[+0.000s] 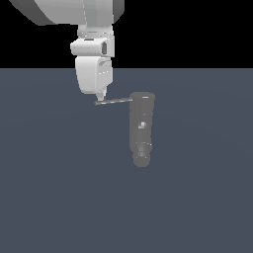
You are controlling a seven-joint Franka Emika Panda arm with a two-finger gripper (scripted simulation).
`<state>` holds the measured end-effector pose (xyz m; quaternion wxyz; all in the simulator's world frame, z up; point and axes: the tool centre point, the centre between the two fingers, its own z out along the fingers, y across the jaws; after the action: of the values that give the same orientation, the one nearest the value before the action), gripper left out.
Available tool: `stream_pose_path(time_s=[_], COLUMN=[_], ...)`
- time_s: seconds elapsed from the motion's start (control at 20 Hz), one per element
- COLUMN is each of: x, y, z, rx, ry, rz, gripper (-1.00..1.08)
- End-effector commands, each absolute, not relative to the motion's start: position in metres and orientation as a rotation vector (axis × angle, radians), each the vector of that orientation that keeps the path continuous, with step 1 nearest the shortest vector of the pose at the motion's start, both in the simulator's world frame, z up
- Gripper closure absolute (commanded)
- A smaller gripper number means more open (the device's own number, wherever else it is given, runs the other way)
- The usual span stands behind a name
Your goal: Turn on the faucet by rotating a designated handle.
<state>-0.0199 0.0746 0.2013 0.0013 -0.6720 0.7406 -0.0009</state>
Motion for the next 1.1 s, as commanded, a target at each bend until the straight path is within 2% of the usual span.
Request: stream_pose_path(time_s=[0.0, 1.05], x=[-0.030, -0.077], y=[0.079, 0.046], z=[0.201, 0.201], rx=[-2.119, -2.114], ry=[2.320, 2.322], rz=[0.000, -0.001], gripper=[1.08, 1.08])
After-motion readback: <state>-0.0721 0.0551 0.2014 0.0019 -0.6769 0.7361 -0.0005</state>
